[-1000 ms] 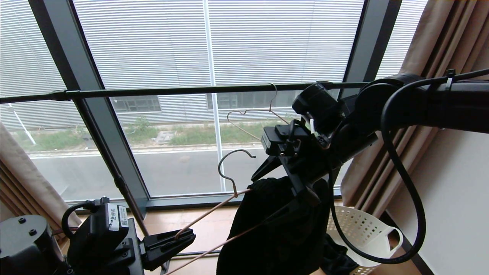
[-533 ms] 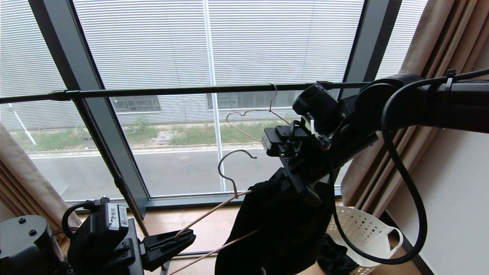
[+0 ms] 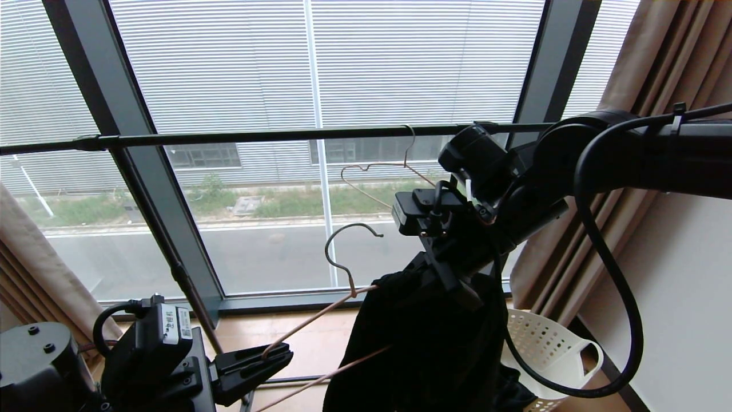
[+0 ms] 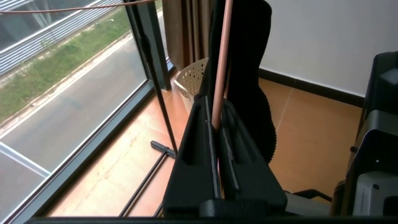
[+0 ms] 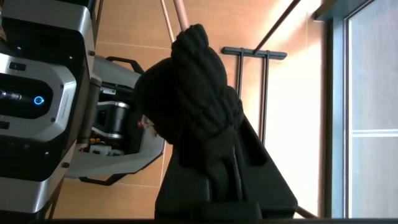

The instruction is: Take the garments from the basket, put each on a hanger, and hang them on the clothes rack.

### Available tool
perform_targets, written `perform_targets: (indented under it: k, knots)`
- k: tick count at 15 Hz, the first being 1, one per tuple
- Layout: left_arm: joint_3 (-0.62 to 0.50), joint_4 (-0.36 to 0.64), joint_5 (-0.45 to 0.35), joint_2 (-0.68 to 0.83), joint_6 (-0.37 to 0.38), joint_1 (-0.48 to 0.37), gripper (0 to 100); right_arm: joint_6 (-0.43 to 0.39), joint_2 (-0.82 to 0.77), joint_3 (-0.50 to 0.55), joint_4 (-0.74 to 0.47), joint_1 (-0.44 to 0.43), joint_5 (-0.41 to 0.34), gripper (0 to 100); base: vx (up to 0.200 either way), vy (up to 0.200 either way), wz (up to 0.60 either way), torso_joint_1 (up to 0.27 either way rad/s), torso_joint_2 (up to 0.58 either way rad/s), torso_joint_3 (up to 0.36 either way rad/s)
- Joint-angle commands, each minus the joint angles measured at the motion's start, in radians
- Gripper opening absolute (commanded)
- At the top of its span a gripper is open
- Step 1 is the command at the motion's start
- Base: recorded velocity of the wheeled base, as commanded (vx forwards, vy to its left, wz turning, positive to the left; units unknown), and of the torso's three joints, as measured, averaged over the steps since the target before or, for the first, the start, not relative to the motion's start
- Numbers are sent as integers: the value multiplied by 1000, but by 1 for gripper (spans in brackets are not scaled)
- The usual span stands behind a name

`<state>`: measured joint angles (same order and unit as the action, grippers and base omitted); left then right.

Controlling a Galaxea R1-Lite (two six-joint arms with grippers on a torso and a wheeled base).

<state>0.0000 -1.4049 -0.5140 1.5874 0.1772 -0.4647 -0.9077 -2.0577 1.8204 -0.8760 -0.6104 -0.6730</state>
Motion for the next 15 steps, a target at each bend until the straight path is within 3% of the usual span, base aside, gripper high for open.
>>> perform_targets:
  k: [1,3,4,9,12,15]
  knots:
    - [0,0,0,0,-1,0,0,0,2,0,0,0,0,0,0,0,0,0,0,0]
    - [0,0,0,2,-1,0,0,0,1,0,2,0,4,0,0,0,0,0,0,0]
    - [0,0,0,3,-2,0,100,0,1,2,2,0,4,0,0,0,0,0,0,0]
    - [-5,0,5,-1,-42,11,100,0,4,2,0,1,4,0,0,0,0,0,0,0]
    - [-9,-6,0,-60,-56,52,100,3,16,0,-3,17,81,0,0,0,0,0,0,0]
    - [-41,-6,-1,-122,-162,77,100,6,30,-7,-18,78,92,0,0,0,0,0,0,0]
